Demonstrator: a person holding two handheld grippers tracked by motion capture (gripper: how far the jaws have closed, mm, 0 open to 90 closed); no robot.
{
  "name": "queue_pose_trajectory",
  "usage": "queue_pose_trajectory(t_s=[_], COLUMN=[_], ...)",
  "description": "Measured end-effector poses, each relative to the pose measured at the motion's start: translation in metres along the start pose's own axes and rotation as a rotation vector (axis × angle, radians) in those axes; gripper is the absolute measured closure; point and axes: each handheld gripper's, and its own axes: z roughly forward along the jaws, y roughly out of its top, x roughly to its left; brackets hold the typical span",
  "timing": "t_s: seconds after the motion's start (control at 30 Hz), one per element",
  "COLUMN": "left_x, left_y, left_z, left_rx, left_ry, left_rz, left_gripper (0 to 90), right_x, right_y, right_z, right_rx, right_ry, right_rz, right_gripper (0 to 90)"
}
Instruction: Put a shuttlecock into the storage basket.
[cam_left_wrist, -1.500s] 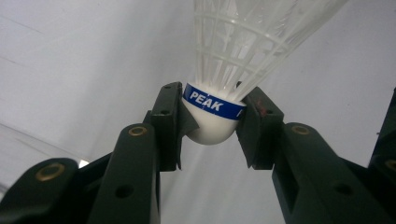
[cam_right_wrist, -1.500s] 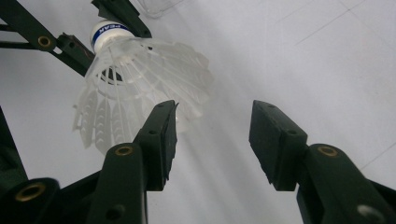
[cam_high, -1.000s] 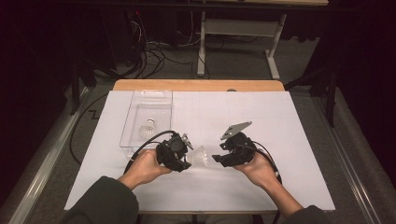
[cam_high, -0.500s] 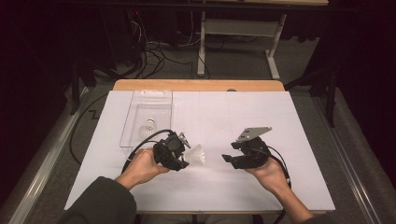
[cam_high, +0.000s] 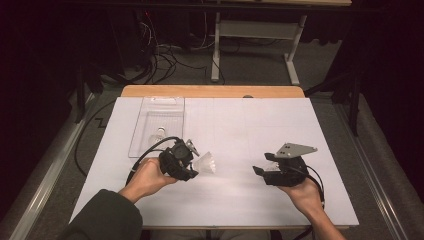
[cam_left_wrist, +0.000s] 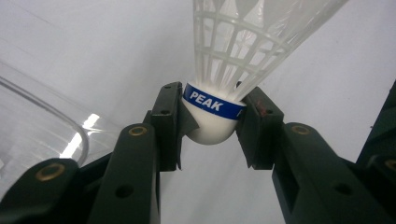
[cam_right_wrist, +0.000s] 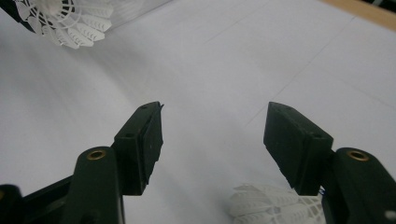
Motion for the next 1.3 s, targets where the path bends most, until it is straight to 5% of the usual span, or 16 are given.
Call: queue_pose_trajectory(t_s=[0.67,1.3], left_x=[0.007,0.019], left_y=[-0.006,-0.012], left_z=[-0.014,-0.032], left_rx=[-0.018,-0.052], left_ry=[-0.007,0.005], left_rz=[-0.046,-0.105], left_gripper=[63.4,63.3], right_x=[-0.015,-0.013], right_y=[-0.057,-0.091], right_z=[-0.030,-0.033], right_rx=[-0.172,-0.256], right_ry=[-0.085,-0.091], right_rz=[0.156,0.200], right_gripper=[34.0,30.8])
